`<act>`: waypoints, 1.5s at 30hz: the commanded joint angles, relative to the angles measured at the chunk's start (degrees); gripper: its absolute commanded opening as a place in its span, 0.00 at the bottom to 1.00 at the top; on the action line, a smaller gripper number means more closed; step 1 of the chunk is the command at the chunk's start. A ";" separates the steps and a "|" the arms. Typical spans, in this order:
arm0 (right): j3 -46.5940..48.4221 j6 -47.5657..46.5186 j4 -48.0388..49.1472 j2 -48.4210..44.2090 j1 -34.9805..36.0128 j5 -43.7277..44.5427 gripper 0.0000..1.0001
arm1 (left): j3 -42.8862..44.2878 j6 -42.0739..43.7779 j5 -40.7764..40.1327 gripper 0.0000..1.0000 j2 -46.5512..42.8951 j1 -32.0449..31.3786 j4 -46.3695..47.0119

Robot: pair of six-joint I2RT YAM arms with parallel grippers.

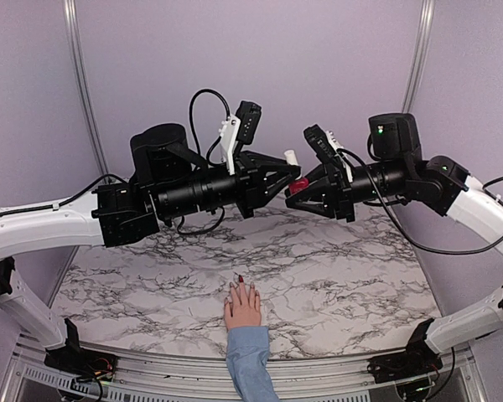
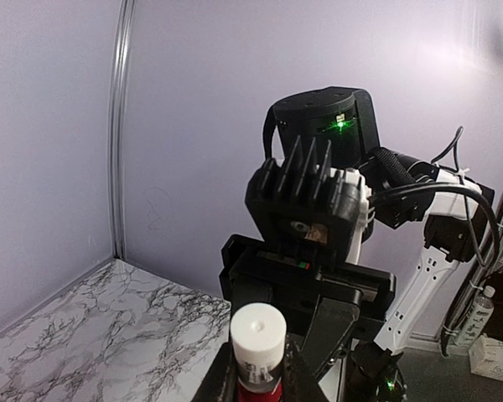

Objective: Paint the nails
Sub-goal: Screw the nail polish bottle cap onto the nail polish bottle.

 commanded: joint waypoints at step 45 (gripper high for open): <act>-0.22 9.47 4.11 0.49 0.32 22.80 0.00 | 15.76 -12.14 -17.94 0.33 10.05 0.19 -9.21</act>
